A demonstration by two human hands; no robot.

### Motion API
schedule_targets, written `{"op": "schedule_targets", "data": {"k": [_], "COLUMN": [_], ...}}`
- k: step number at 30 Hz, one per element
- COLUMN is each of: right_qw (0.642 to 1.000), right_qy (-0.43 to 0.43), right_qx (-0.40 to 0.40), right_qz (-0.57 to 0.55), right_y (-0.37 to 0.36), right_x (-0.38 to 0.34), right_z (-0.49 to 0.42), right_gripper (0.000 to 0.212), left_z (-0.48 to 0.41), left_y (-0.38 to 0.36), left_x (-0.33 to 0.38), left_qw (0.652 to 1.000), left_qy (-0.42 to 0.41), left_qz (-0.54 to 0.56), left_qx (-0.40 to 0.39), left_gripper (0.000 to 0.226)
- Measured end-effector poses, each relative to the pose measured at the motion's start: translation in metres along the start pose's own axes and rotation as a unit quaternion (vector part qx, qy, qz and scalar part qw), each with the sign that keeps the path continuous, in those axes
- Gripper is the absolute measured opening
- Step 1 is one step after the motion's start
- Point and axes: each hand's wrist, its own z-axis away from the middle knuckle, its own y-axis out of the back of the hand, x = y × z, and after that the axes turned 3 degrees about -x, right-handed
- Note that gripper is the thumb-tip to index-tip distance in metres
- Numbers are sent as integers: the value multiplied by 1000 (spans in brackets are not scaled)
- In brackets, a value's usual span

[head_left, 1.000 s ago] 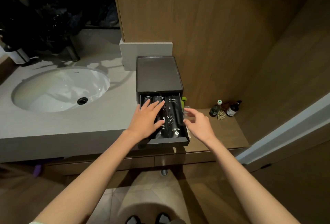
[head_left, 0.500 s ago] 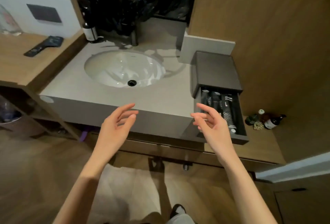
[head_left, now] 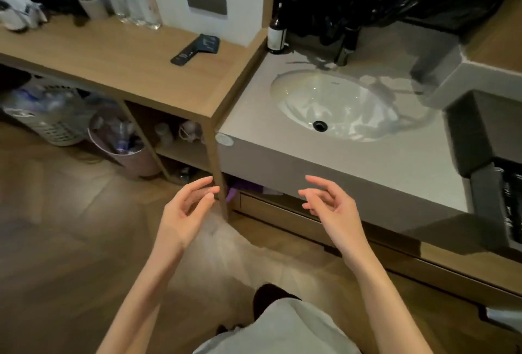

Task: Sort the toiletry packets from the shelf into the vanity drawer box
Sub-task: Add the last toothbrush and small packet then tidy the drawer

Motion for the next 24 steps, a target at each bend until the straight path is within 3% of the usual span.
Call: {"op": "schedule_targets", "data": {"k": [12, 20, 24], "right_qw": [996, 994, 998], "right_qy": [74, 102, 55], "right_qx": [-42, -29, -1], "right_qz": [9, 14, -3], "right_y": [-179, -263, -285], "right_x": [-80, -152, -166], "right_z": [-173, -312, -386], "right_gripper": [28, 31, 31], "left_z": [-191, -354, -441], "left_y": [150, 217, 227], "left_x": [2, 5, -5], "left_qw": [998, 998, 998], "left_qy": [-50, 16, 45], "left_qz": [-9, 20, 0], "left_qx": [25, 54, 34], "left_gripper": [31, 27, 35]}}
